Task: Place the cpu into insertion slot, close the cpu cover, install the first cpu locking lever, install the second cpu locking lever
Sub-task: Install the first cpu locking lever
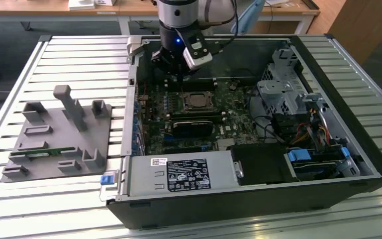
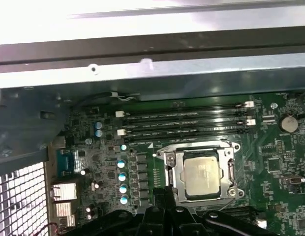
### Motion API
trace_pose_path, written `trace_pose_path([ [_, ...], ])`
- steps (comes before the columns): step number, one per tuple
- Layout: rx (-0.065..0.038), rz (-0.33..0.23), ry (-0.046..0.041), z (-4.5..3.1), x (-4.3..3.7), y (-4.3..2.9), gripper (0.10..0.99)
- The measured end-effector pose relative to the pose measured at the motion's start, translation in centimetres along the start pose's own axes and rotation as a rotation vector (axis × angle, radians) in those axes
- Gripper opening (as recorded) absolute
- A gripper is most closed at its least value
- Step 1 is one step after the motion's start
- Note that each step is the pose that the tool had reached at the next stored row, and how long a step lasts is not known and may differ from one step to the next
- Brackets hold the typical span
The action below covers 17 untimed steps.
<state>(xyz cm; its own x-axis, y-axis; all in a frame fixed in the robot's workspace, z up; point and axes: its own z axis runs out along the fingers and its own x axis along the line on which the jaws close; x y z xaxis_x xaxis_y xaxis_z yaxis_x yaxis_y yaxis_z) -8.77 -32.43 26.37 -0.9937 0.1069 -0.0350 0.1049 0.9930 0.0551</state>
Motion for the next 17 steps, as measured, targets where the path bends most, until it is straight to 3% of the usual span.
trace_pose_path([
  [7,0.0,-0.008,0.0003,0.24,1.09,0.45,0.106],
  [13,-0.002,-0.045,0.0025,0.38,1.22,0.98,0.106],
  [17,-0.002,-0.048,0.0026,0.66,1.32,1.81,0.106],
])
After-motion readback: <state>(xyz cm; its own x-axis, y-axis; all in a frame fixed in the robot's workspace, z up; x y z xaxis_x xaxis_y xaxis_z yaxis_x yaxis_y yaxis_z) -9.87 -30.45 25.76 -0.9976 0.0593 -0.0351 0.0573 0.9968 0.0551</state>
